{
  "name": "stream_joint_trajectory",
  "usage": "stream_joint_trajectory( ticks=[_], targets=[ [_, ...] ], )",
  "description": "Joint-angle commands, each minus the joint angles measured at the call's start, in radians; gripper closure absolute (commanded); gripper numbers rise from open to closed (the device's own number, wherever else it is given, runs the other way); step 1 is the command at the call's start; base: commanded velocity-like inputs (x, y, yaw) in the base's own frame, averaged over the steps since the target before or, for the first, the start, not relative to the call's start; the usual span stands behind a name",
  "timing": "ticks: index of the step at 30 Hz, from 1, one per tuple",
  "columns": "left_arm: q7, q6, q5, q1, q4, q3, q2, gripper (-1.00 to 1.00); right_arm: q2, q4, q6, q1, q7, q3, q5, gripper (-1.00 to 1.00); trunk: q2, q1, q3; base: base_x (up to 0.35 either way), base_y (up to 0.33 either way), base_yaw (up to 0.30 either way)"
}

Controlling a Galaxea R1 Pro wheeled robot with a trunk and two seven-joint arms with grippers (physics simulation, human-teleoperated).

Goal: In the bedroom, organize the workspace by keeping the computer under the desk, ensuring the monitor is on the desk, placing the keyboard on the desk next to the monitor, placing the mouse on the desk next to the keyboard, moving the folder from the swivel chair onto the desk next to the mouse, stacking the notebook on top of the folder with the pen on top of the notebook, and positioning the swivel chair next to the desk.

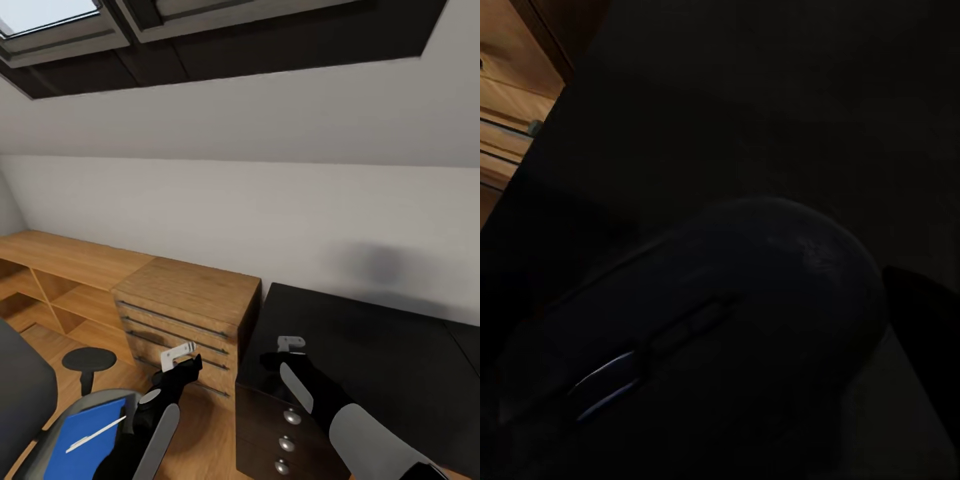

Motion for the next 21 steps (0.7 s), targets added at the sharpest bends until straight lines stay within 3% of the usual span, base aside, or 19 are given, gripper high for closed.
stream_joint_trajectory(
  ticks=[1,10,21],
  targets=[
    [0.008,0.002,0.009,-0.001,-0.001,-0.001,0.000,-1.00,-0.001,-0.002,0.002,-0.001,-0.008,0.005,-0.011,1.00,-0.008,0.004,-0.004,0.000,0.000,0.000],
    [0.009,0.002,0.009,-0.001,0.001,-0.001,0.000,-1.00,-0.001,-0.005,-0.003,-0.001,-0.008,0.004,-0.011,1.00,-0.071,0.039,-0.033,0.000,0.000,0.000],
    [0.010,0.002,0.010,-0.001,0.002,-0.001,0.000,-1.00,0.001,-0.009,-0.005,-0.001,-0.011,0.007,-0.012,1.00,-0.071,0.039,-0.033,0.000,0.000,0.005]
  ],
)
